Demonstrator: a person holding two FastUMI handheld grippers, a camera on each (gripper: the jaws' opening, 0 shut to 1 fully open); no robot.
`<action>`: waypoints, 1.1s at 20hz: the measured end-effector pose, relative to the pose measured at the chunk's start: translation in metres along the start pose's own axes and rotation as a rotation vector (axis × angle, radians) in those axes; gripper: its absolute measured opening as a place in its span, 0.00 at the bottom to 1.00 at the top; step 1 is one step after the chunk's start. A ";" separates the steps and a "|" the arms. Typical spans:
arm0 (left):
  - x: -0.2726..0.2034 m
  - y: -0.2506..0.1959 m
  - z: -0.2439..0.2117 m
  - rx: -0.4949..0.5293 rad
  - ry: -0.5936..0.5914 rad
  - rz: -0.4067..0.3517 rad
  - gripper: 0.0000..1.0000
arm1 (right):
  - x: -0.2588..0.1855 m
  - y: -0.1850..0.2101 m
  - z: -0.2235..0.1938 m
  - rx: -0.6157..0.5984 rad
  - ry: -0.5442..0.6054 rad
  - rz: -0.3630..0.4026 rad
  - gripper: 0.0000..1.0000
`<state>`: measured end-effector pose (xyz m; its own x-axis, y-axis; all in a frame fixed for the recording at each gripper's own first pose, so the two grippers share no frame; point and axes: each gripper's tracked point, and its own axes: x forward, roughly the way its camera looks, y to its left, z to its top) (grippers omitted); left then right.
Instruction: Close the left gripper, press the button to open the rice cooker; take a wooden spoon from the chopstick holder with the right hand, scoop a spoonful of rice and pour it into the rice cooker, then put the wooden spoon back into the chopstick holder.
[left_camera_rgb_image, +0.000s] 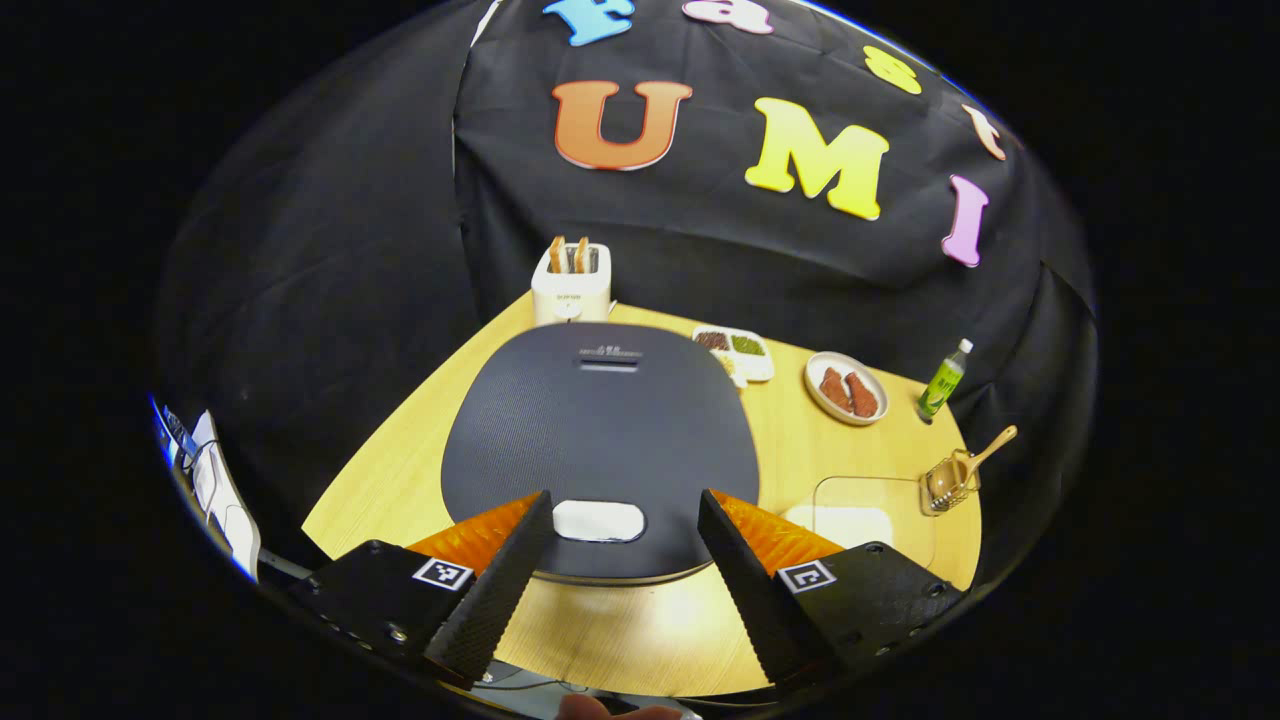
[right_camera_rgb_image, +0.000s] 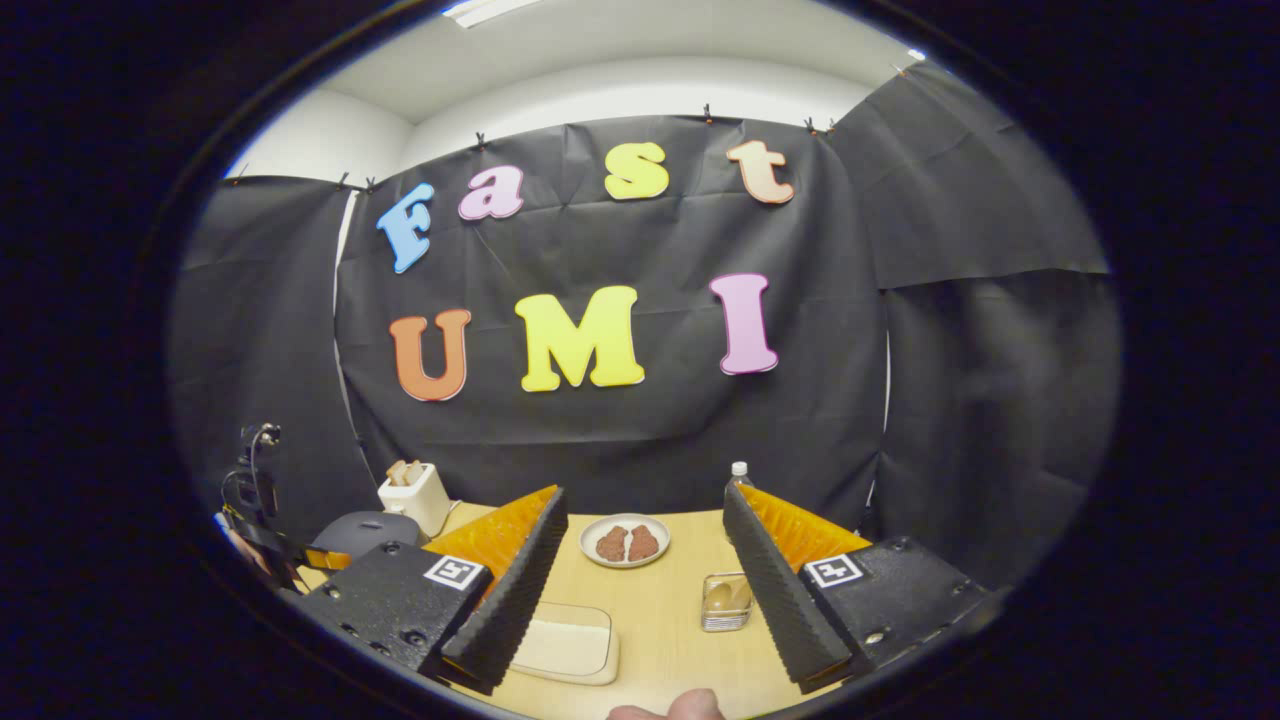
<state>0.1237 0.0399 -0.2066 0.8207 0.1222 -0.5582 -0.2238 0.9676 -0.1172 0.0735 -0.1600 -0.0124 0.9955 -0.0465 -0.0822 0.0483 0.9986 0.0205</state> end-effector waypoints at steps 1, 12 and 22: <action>-0.015 -0.003 0.012 0.014 -0.047 -0.016 0.95 | -0.009 0.003 0.003 -0.002 -0.011 -0.009 0.99; -0.246 -0.028 0.074 0.030 -0.499 -0.198 0.95 | -0.152 0.085 0.030 -0.045 -0.114 -0.015 1.00; -0.334 -0.035 0.031 0.095 -0.592 -0.237 0.95 | -0.228 0.139 0.014 -0.059 -0.113 0.015 0.99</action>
<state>-0.1267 -0.0276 0.0093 0.9995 -0.0219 0.0248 0.0241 0.9954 -0.0928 -0.1458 -0.0109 0.0234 0.9991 -0.0306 0.0305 0.0318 0.9988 -0.0377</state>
